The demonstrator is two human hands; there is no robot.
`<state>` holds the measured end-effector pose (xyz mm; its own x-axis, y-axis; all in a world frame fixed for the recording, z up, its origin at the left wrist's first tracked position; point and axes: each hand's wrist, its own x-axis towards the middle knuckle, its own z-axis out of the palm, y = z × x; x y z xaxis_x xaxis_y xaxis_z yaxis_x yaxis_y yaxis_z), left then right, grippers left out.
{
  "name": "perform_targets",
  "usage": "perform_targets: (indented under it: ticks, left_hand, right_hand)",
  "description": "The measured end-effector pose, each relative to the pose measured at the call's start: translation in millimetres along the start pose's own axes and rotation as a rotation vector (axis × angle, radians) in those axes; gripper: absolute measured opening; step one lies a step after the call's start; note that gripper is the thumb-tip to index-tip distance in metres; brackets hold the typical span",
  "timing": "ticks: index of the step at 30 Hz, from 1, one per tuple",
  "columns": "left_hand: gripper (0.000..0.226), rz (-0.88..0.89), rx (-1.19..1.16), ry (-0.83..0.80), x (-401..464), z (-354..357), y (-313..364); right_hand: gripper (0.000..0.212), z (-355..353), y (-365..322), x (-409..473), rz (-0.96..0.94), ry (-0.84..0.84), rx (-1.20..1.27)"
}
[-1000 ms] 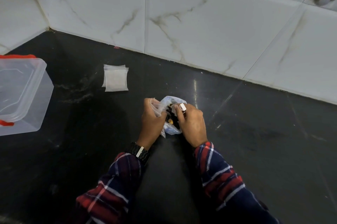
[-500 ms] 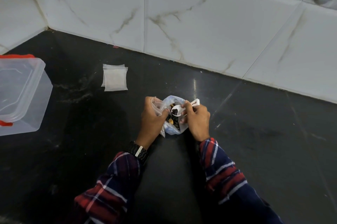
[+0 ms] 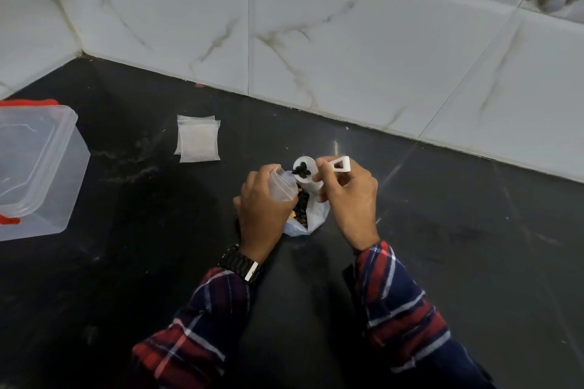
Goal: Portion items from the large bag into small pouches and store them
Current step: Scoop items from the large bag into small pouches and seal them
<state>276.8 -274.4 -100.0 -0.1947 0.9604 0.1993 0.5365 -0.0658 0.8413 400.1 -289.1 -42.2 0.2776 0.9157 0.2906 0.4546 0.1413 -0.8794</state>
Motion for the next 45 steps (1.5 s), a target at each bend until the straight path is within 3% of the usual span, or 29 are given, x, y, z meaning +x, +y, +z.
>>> perform_targets:
  ticks: [5,8,11,21,25,29,34,41,45]
  left_hand:
    - [0.043,-0.030,-0.075,-0.020,1,-3,7]
    - [0.060,-0.046,-0.171,-0.020,0,-6,10]
    - [0.069,-0.047,-0.229,-0.016,1,-8,8]
    - [0.041,-0.066,-0.293,-0.021,1,-9,10]
    - [0.037,-0.060,-0.315,-0.019,2,-6,4]
    - [0.032,-0.027,-0.278,-0.010,3,-6,2]
    - [0.020,-0.020,-0.215,0.032,6,-5,-1]
    - [0.020,-0.051,-0.197,0.077,10,-7,0]
    - [0.020,-0.031,-0.196,0.099,15,-10,-7]
  right_hand:
    - [0.013,2,-10,-9,-0.282,-0.119,-0.081]
    - [0.018,5,-3,-11,-0.382,-0.198,-0.186]
    - [0.025,7,2,-12,-0.446,-0.169,-0.194]
    - [0.028,8,8,-12,-0.599,-0.123,-0.254]
    - [0.022,10,3,-14,-0.509,-0.094,-0.109]
    - [0.009,9,-5,-10,-0.209,0.028,0.068]
    - [0.010,4,4,-5,-0.005,0.132,-0.022]
    - [0.004,11,28,-15,0.046,-0.052,-0.231]
    - [0.007,16,36,-19,0.044,-0.241,-0.417]
